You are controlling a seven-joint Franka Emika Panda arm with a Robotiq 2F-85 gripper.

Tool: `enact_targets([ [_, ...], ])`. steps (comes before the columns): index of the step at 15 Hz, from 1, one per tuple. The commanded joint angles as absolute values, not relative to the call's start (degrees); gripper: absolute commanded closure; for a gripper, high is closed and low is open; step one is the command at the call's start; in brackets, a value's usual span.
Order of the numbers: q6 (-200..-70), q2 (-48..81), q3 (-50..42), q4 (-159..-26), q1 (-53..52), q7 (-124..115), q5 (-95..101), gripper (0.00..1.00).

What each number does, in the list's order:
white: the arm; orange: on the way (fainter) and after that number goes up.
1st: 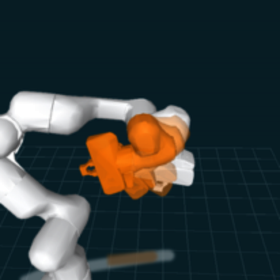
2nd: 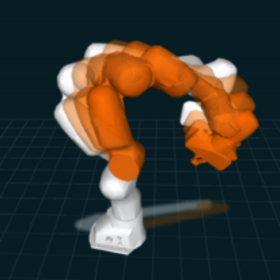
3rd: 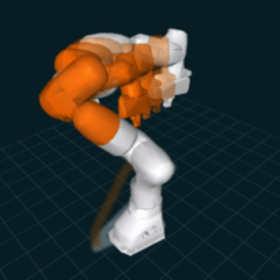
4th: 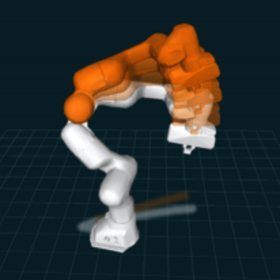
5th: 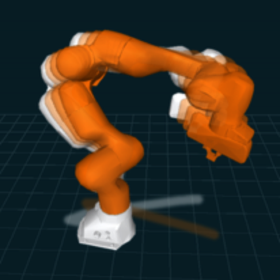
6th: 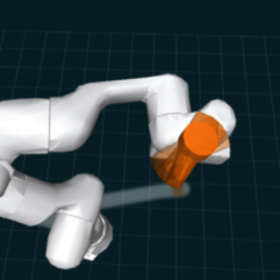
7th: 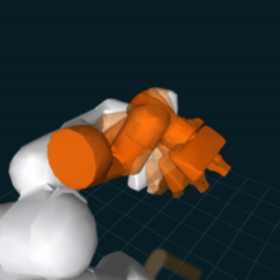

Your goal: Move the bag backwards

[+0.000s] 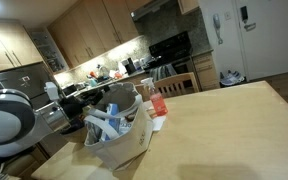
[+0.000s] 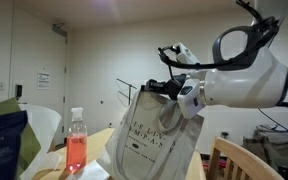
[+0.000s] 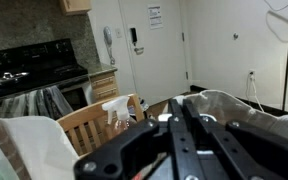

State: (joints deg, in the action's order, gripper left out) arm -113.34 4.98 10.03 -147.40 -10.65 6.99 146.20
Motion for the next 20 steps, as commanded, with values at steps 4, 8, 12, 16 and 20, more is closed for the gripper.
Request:
enact_targets([
  [4, -111.6, 5.1, 16.8, -151.7, -15.9, -5.7, 149.7, 0.35],
  [8, -113.6, 6.5, 21.0, -152.1, -19.5, -7.7, 149.2, 0.05],
  [12, -114.1, 6.5, 22.0, -152.7, -20.6, -6.4, 149.2, 0.0],
  [16, -114.3, 5.6, 20.8, -153.3, -19.8, -3.4, 149.3, 0.0],
  [20, -114.8, 1.8, 17.9, -154.3, -17.5, 0.3, 149.3, 0.0],
])
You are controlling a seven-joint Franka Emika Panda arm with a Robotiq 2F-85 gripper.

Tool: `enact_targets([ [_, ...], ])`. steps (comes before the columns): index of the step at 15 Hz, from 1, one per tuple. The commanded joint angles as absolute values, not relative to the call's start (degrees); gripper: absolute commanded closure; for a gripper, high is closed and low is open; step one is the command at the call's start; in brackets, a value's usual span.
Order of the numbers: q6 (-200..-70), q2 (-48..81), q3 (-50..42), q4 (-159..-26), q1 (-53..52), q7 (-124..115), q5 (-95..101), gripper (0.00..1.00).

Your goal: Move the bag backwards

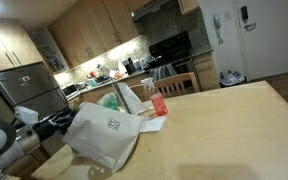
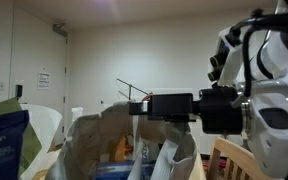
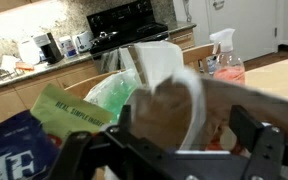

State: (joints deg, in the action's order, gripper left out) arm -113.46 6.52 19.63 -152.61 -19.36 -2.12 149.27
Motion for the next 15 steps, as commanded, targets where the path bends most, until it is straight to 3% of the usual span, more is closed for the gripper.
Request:
enact_targets([
  [1, -114.8, 1.0, 17.3, -154.4, -16.9, 0.6, 149.3, 0.0],
  [15, -113.7, -3.7, 17.5, -156.6, -17.6, 3.1, 149.3, 0.0],
])
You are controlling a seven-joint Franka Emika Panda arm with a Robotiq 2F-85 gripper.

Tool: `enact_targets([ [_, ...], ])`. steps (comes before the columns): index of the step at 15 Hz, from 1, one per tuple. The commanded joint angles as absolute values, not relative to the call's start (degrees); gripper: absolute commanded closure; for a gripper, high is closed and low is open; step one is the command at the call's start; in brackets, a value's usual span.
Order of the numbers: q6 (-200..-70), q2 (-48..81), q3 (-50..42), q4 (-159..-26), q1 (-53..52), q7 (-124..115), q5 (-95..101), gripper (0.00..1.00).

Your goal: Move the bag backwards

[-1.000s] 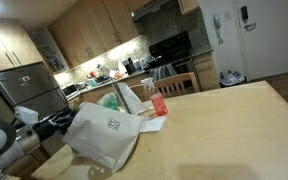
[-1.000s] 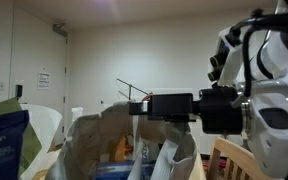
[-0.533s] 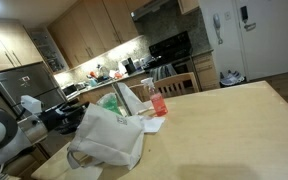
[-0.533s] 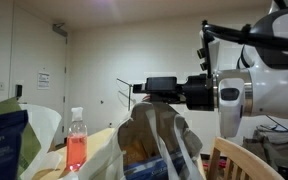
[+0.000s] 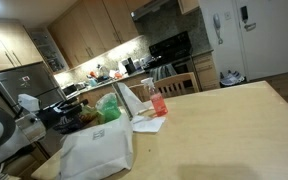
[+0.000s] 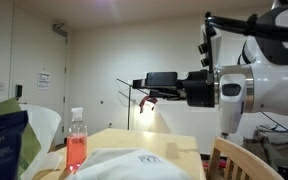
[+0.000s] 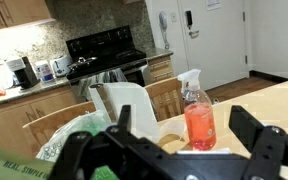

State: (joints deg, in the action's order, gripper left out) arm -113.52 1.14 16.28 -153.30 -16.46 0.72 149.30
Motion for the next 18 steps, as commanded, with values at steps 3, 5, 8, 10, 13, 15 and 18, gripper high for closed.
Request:
enact_targets([
  [3, -113.2, -8.4, 18.8, -161.2, -18.7, 5.9, 149.3, 0.0],
  [5, -113.9, -10.4, 19.3, -163.6, -19.4, 6.7, 148.6, 0.0],
  [8, -120.0, -7.1, 18.9, -160.3, -19.2, 10.8, 148.5, 0.0],
  [10, -123.3, -5.5, 18.4, -160.0, -18.8, 12.2, 147.8, 0.0],
  [13, -127.1, -3.5, 17.9, -160.1, -18.5, 12.6, 146.4, 0.0],
  [15, -131.0, -2.3, 17.7, -160.1, -18.4, 13.6, 145.3, 0.0],
  [18, -139.4, -1.3, 17.5, -160.1, -17.8, 18.6, 141.3, 0.0],
])
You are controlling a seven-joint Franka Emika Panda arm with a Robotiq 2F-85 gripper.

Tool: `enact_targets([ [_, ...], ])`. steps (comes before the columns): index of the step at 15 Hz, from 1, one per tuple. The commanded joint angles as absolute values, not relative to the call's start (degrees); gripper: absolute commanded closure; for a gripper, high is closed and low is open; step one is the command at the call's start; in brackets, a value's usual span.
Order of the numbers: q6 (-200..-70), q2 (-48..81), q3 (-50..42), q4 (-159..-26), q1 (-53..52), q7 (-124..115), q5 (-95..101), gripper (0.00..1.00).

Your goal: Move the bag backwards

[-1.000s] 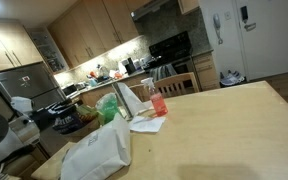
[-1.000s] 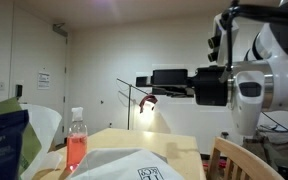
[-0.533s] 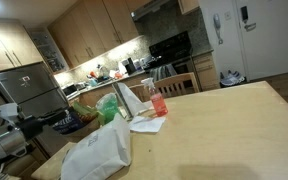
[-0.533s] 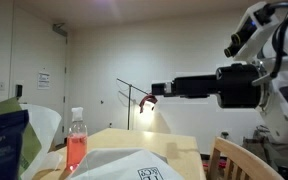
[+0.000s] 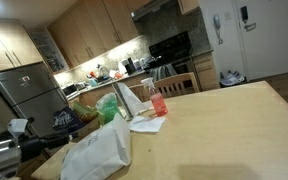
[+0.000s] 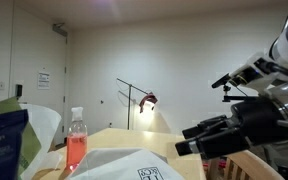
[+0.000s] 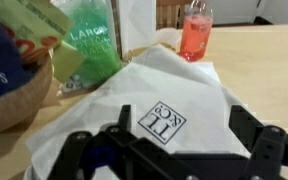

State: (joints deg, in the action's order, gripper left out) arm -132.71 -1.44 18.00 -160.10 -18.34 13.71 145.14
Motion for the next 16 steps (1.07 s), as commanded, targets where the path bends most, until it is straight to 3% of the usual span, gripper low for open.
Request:
enact_targets([
  [1, -142.0, -1.0, 17.6, -160.0, -17.8, 22.4, 137.9, 0.0],
  [11, -147.9, 1.4, 20.9, -158.5, -20.9, 60.3, 100.7, 0.0],
  [16, -147.8, 1.5, 20.4, -159.2, -20.2, 56.8, 104.0, 0.0],
])
